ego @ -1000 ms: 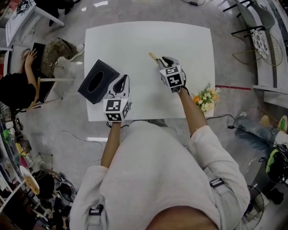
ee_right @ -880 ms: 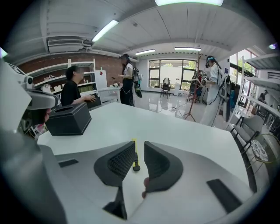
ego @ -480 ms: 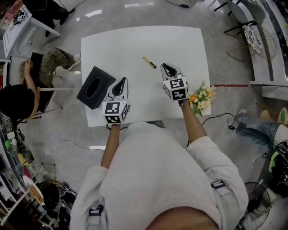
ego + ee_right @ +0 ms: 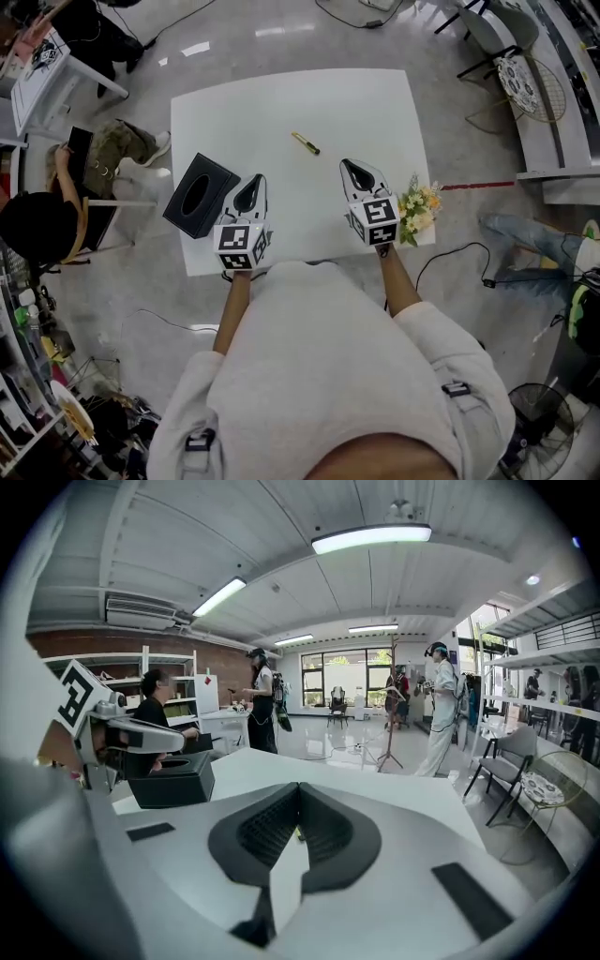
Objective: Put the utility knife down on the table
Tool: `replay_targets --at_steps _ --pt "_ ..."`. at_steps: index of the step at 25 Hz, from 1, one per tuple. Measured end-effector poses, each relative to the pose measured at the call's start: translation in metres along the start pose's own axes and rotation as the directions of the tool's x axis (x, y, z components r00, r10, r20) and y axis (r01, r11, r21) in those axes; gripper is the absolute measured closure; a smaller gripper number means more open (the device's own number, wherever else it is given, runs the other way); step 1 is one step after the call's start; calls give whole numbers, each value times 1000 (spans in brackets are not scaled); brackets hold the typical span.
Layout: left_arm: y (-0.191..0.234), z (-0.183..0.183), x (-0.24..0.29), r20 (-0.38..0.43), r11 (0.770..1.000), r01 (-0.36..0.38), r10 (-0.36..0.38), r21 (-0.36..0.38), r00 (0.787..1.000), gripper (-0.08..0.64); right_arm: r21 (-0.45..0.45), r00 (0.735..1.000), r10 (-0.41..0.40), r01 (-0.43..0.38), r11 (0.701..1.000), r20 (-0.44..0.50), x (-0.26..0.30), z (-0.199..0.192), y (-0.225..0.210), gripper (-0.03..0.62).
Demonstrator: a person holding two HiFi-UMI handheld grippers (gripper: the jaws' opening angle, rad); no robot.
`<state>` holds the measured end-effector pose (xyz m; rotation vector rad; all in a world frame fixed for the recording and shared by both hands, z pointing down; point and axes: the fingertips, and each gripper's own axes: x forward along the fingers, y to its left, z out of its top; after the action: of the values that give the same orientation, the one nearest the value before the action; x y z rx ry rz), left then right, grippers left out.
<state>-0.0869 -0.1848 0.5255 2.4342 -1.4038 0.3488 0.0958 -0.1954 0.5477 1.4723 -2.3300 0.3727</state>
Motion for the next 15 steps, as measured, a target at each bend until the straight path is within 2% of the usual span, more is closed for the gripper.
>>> replay_targets --at_steps 8,15 --pt "-6 19 -3 48 1000 -5 4 17 999 540 -28 994 -15 18 999 107 -24 36 -2 560" --pt "-2 37 -15 96 999 -29 26 31 995 540 -65 986 -37 48 997 161 -36 59 -2 560"
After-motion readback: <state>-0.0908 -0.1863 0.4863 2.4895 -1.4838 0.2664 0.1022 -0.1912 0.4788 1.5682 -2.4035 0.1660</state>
